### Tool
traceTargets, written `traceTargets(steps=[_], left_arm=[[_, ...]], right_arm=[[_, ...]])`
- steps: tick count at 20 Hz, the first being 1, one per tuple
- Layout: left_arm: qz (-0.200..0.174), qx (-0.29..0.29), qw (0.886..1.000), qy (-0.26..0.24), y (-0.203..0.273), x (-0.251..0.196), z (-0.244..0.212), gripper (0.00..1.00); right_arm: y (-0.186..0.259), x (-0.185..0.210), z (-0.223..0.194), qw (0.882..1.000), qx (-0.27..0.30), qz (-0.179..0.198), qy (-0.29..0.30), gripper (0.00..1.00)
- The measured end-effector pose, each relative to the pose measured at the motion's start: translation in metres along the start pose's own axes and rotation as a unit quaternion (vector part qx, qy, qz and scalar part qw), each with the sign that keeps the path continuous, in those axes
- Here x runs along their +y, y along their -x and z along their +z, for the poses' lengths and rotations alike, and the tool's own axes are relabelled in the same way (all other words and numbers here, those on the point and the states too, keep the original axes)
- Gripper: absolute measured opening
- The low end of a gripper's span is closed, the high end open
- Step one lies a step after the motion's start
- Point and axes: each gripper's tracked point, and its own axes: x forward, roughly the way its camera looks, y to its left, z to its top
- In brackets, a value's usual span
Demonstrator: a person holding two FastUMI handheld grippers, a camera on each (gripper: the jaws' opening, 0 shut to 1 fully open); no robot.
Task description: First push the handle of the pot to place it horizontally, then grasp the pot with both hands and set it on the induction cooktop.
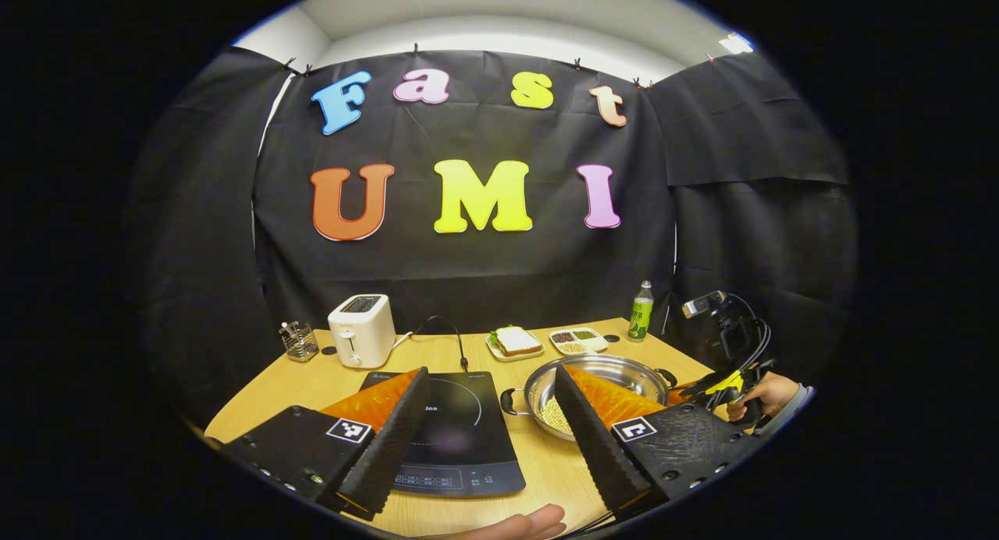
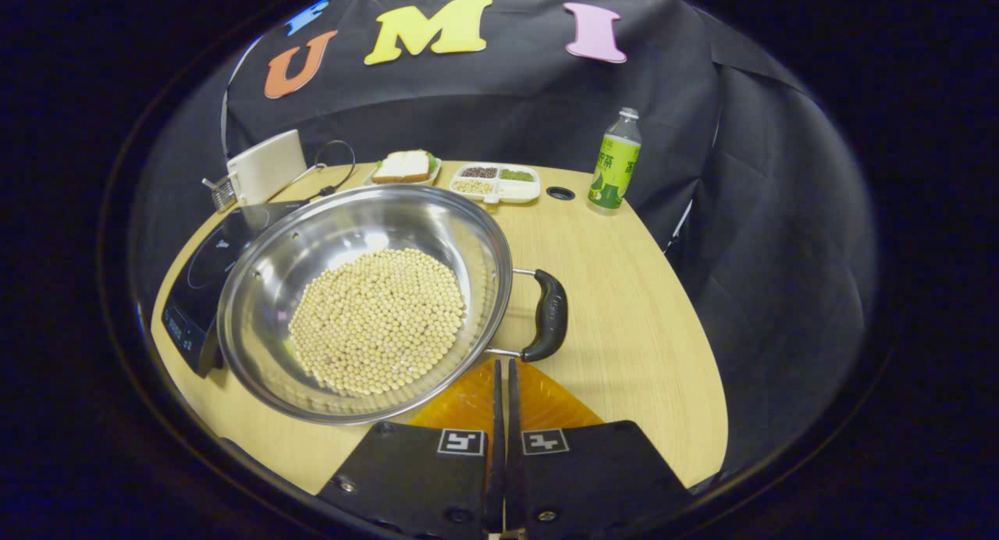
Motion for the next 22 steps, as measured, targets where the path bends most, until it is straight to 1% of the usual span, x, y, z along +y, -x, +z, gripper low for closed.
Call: traceTargets(steps=[1, 3, 5, 6, 7, 8, 10, 12, 14, 15, 17, 19, 21, 22], left_arm=[[-0.006, 0.009, 1.000, 0.003, -0.010, -0.007, -0.006, 0.96], [-0.016, 0.032, 0.999, 0.003, -0.028, -0.018, -0.020, 0.96], [-0.021, 0.059, 0.998, -0.002, -0.049, -0.025, -0.035, 0.96], [-0.026, 0.073, 0.997, -0.005, -0.061, -0.029, -0.044, 0.96], [-0.030, 0.086, 0.996, -0.004, -0.070, -0.033, -0.053, 0.96], [-0.034, 0.103, 0.994, -0.001, -0.080, -0.035, -0.063, 0.96], [-0.037, 0.133, 0.990, -0.002, -0.103, -0.039, -0.081, 0.96], [-0.032, 0.160, 0.987, -0.005, -0.124, -0.038, -0.095, 0.96], [-0.037, 0.181, 0.983, 0.000, -0.144, -0.037, -0.110, 0.96], [-0.041, 0.189, 0.981, 0.000, -0.152, -0.039, -0.113, 0.96], [-0.035, 0.206, 0.978, -0.004, -0.168, -0.033, -0.123, 0.96], [-0.028, 0.223, 0.974, 0.000, -0.181, -0.030, -0.132, 0.96], [-0.034, 0.240, 0.970, 0.009, -0.190, -0.033, -0.139, 0.95], [-0.043, 0.245, 0.969, 0.005, -0.194, -0.034, -0.141, 0.95]], right_arm=[[0.006, -0.001, 0.005, 1.000, -0.016, 0.001, -0.003, 0.02], [0.018, -0.009, 0.015, 0.999, -0.048, -0.010, -0.002, 0.07], [0.031, -0.013, 0.026, 0.997, -0.075, -0.010, -0.020, 0.18], [0.037, -0.013, 0.034, 0.995, -0.094, -0.007, -0.033, 0.31], [0.041, -0.019, 0.041, 0.993, -0.111, -0.010, -0.044, 0.34], [0.044, -0.022, 0.048, 0.990, -0.127, -0.012, -0.053, 0.58], [0.048, -0.022, 0.052, 0.989, -0.138, -0.009, -0.056, 0.82], [0.040, -0.025, 0.055, 0.989, -0.138, -0.016, -0.054, 0.86], [0.031, -0.021, 0.059, 0.989, -0.138, -0.006, -0.059, 0.88], [0.025, -0.025, 0.062, 0.988, -0.139, -0.013, -0.063, 0.88], [0.010, -0.031, 0.064, 0.987, -0.137, -0.027, -0.075, 0.88], [-0.003, -0.025, 0.062, 0.989, -0.119, -0.019, -0.084, 0.88], [-0.018, -0.026, 0.065, 0.990, -0.106, -0.011, -0.093, 0.88], [-0.023, -0.028, 0.067, 0.990, -0.102, -0.011, -0.095, 0.88]])
